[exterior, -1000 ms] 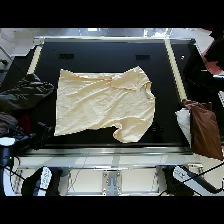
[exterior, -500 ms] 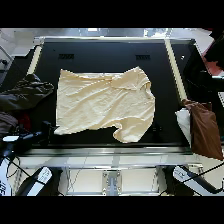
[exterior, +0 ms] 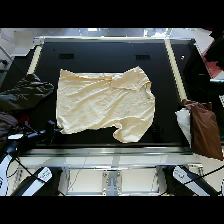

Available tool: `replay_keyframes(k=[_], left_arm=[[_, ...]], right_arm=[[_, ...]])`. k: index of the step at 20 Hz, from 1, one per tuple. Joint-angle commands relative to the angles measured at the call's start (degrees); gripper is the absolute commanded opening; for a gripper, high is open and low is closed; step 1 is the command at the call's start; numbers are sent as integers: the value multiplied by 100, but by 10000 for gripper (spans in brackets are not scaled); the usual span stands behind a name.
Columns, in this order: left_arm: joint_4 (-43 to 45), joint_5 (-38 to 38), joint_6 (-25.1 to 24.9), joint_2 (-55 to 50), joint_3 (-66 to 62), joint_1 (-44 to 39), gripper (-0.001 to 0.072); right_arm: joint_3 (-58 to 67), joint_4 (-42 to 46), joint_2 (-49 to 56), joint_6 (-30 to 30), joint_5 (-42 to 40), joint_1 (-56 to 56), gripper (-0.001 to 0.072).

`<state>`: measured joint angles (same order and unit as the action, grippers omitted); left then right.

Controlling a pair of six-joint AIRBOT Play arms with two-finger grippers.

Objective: Fold the shirts.

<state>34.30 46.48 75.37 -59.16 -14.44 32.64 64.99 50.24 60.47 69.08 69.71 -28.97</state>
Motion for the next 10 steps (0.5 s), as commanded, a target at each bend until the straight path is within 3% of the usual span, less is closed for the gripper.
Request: replay_keyframes(k=[1, 4, 6, 7, 10], left_arm=[[-205, -39, -236, -17, -7, -52, 9], [-203, -39, -238, -17, -7, -52, 10], [-203, -42, -240, -17, -7, -52, 10], [-203, -39, -240, -17, -7, -52, 9], [-203, -37, -240, -17, -7, -52, 9]], right_arm=[[-1543, 140, -468, 208, -446, -120, 408], [-3462, -1172, -614, 699, -1460, -175, 408], [-4068, -1421, -308, 691, -1268, -173, 430], [-4218, -1436, -76, 686, -1198, -170, 517], [-4277, -1705, 584, 387, -1217, 28, 529]])
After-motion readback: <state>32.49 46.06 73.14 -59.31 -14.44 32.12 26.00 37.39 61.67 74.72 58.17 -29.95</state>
